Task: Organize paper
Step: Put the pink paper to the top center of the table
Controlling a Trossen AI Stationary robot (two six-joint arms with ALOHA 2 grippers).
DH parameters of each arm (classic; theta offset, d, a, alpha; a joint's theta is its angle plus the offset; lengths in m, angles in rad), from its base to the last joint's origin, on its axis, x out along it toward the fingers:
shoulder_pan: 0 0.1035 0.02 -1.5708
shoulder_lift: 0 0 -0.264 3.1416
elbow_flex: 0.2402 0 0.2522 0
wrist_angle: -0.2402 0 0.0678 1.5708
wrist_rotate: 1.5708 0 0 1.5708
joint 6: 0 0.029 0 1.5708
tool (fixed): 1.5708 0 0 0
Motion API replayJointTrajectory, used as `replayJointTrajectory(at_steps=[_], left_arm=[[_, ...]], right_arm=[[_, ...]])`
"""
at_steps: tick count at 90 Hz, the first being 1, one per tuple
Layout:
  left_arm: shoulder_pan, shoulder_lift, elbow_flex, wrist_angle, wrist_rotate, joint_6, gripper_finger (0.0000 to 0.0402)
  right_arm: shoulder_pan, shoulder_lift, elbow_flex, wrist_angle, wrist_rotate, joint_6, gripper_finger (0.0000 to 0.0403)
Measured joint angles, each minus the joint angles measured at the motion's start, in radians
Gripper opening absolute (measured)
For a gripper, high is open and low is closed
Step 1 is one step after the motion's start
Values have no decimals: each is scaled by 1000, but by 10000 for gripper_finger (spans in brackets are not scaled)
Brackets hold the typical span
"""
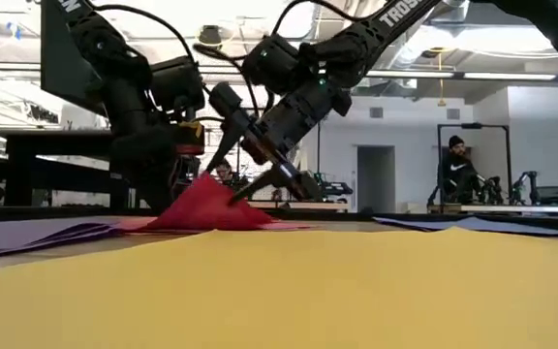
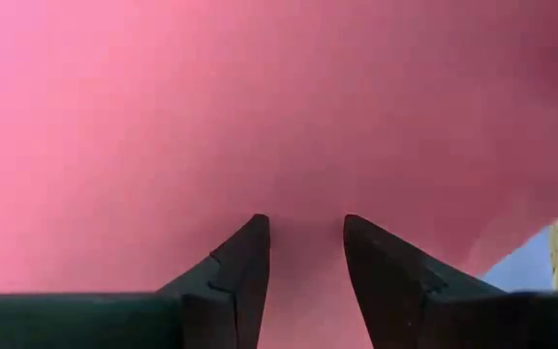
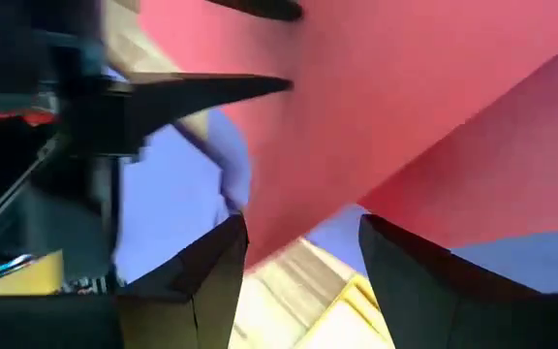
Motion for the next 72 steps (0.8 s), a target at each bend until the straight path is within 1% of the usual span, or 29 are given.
replayJointTrajectory(at_steps=[29,44,61,72], left_arm=[[0,0,0,0,0,-1,120],[0,0,0,0,0,-2,120],[0,0,0,0,0,-16,120],[0,0,0,4,0,-38,120]], right_arm=[[-25,2,-2,-34,69,-45,195],[-12,2,-2,-41,111,-47,195],[34,4,-2,-41,227,12,195],[44,31,-2,-29,246,49,195]])
